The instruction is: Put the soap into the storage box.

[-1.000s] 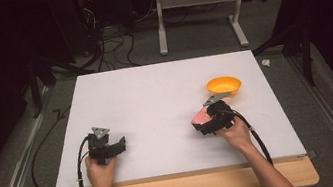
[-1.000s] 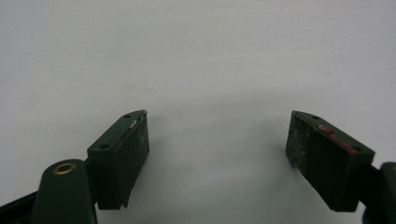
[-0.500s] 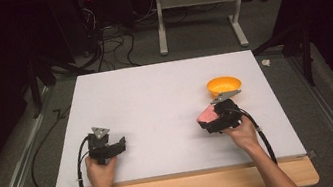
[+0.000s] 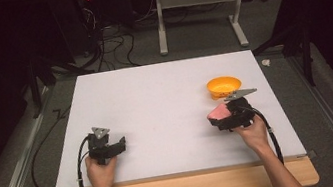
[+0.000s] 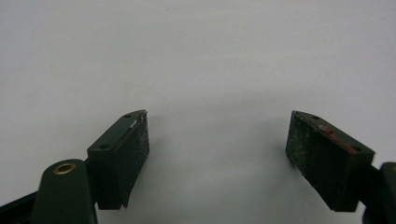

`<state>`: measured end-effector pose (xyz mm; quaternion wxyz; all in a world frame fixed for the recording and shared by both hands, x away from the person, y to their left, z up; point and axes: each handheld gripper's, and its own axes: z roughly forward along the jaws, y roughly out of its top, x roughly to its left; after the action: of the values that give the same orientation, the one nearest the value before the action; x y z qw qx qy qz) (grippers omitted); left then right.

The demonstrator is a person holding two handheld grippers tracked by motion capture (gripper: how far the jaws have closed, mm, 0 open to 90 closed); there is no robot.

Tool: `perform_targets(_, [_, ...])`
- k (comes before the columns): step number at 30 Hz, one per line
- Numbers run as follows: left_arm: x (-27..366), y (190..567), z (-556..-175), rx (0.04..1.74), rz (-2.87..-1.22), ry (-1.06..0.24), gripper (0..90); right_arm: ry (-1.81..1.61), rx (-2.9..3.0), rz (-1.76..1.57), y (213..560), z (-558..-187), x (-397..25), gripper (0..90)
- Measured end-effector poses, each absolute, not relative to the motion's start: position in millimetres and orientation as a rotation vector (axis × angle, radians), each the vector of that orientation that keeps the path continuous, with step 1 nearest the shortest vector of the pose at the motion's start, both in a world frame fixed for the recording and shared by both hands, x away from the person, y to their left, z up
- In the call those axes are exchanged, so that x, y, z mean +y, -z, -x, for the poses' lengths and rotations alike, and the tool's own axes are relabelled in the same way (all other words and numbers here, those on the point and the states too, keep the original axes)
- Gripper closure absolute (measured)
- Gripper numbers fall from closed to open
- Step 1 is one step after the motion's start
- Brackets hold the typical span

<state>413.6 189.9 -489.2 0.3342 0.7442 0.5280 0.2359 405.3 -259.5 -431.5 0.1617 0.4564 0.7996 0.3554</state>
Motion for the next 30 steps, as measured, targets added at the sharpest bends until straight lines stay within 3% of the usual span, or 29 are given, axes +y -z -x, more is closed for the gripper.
perform_targets(30, [189.8, 489.2, -413.5, 1.378, -1.943, -0.618, 21.7, -1.025, 2.165, -1.389, 412.5, -402.0, -294.2, 13.7])
